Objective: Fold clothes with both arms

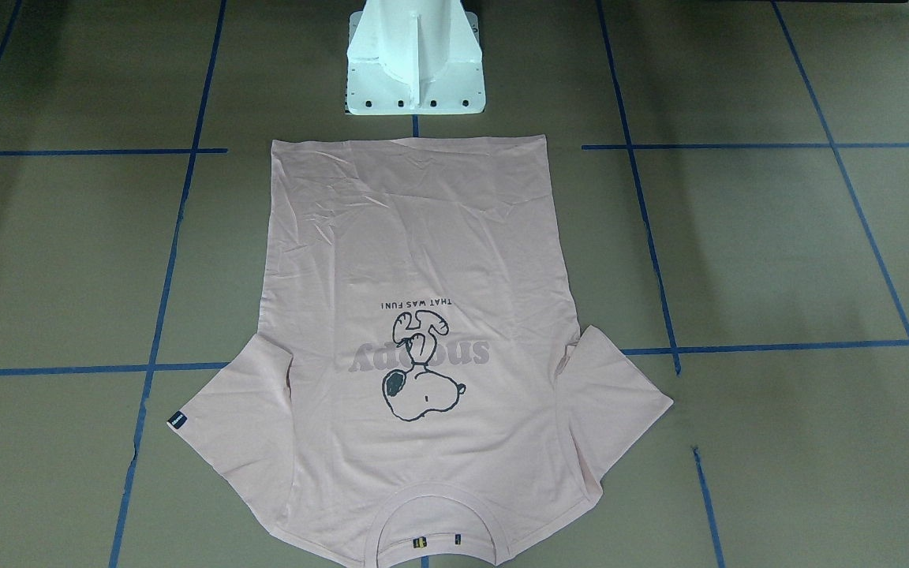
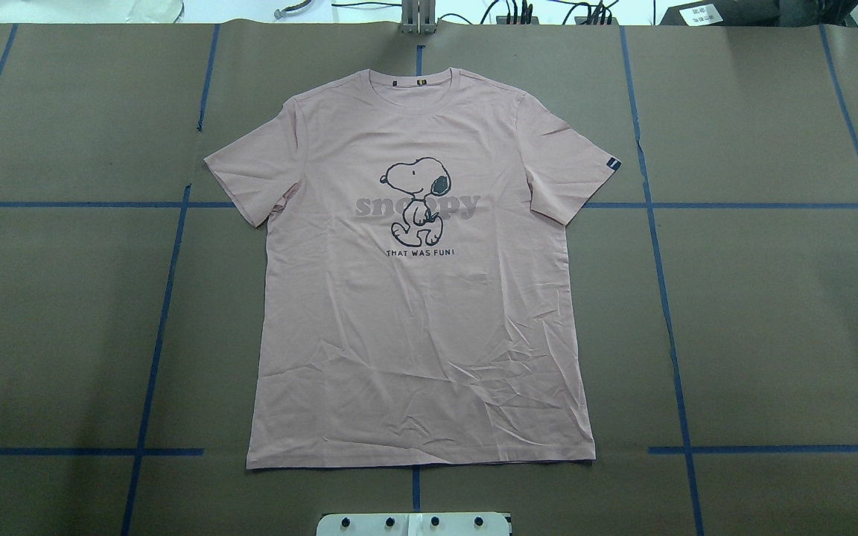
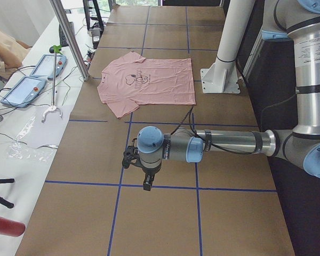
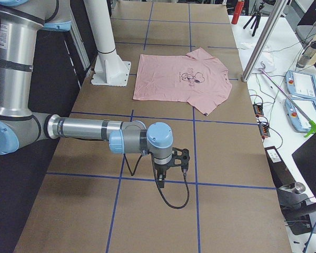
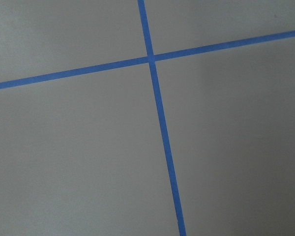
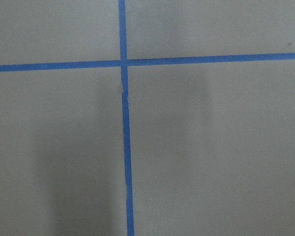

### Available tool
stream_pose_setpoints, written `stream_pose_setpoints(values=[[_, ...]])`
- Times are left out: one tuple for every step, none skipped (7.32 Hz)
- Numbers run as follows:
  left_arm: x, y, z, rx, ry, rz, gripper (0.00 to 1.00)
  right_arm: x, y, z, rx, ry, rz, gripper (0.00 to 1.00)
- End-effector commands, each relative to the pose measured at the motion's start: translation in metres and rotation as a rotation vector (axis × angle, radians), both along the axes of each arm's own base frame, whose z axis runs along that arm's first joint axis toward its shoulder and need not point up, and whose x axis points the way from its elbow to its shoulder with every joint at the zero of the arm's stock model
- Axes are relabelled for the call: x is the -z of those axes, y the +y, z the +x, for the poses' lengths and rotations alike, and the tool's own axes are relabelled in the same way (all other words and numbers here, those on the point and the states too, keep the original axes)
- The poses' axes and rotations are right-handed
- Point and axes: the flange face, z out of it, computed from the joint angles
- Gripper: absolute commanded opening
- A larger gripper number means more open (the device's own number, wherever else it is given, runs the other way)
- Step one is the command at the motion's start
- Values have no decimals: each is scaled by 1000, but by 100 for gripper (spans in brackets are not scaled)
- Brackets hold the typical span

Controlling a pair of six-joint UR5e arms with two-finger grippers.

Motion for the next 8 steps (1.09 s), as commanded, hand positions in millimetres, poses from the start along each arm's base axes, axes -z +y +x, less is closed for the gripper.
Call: stream_pose_setpoints(values=[[1,-1,1,-4,0,6,100,-1,0,0,0,0,-3,100],[3,-3,1,-4,1,12,100,-1,0,0,0,0,-2,100],[8,-4,1,-4,0,21,100,5,-2,-1,-3,-10,5,100],[11,-7,2,-8,0,30,100,17,-11,-6,10,-9,55,100],[20,-16,4,-9,1,78,100,31,-21,-17,29,-10,194,100],[29,-20,4,-6,11,139,100,45,-27,-30,54,-18,300,100],[53,-41,4,-8,5,280,100,56,-31,-37,64,-26,364,100],[78,-78,5,-7,7,429,100,77,-49,-40,49,-50,396,100]])
